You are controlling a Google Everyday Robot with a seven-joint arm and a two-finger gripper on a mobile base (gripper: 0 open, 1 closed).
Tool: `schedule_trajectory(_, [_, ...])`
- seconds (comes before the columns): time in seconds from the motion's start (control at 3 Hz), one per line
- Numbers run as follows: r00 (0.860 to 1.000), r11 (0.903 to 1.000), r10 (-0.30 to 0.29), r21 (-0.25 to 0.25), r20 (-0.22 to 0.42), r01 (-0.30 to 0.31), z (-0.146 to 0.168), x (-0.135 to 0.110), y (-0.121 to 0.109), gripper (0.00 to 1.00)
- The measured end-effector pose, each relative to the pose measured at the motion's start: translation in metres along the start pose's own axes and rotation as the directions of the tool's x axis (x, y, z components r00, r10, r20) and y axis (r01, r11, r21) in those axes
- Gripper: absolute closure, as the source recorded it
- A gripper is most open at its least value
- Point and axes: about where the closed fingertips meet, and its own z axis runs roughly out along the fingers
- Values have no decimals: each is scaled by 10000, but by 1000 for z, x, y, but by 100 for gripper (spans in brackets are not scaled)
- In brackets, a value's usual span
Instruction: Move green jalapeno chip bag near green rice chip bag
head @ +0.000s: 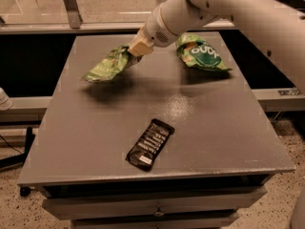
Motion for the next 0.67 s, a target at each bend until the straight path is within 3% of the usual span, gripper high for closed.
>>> schedule_trajectory(0.33, [9994, 9888, 148, 1489, -326, -98, -79, 13, -30, 100])
schedule_trajectory(0.67, [9947, 9600, 572, 2781, -851, -314, -153, 50, -45, 100])
